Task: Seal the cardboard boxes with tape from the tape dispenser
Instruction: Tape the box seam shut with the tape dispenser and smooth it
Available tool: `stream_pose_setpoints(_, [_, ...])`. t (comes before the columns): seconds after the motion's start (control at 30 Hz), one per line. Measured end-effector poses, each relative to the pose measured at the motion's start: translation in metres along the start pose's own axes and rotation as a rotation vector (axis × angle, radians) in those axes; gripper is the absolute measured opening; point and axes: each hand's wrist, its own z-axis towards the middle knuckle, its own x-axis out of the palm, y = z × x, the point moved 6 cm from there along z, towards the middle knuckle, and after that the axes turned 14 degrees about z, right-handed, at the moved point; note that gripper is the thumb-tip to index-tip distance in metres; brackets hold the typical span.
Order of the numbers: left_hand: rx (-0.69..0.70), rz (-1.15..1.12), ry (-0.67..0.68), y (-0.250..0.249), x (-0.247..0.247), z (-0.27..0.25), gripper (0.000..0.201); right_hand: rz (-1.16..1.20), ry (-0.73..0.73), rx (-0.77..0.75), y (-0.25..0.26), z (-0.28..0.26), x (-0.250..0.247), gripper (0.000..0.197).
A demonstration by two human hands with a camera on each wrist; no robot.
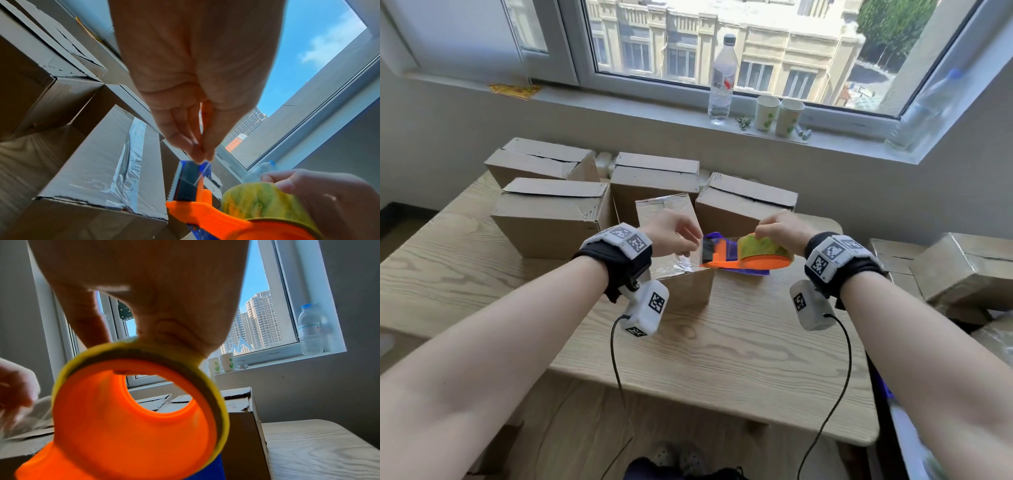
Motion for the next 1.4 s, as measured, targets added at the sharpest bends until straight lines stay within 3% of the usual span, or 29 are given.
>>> stream_pose_setpoints(0.23, [-0.06,0.138,0.018,0.008,0.0,0.005,0.011,0.035,0.03,0.036,0.005,-0.008,0.004,0.015])
stream_pose_setpoints(0.37, [-0.055,0.209,0.003,0.008,-0.001,0.003,0.012,-0.018,0.046,0.005,-0.003,-0.001,0.002,0.031])
stream_pose_setpoints(0.53, [-0.119,0.235,-0.009,0.018,0.003,-0.001,0.01,-0.164,0.045,0.018,-0.021,0.004,-0.002,0.036])
stream_pose_setpoints(0.83, [-0.255,0.236,-0.044,0.047,0.002,-0.019,0.014,-0.181,0.095,0.047,-0.058,0.018,-0.017,0.03])
stream_pose_setpoints(1.13, [-0.382,0.203,-0.023,0.077,0.003,-0.026,0.014,-0.323,0.086,0.068,-0.073,0.04,-0.002,0.052])
stream_pose_setpoints(1.4, [-0.521,0.059,-0.012,0.114,0.018,-0.029,0.009,-0.376,0.11,0.069,-0.068,0.066,0.027,0.052])
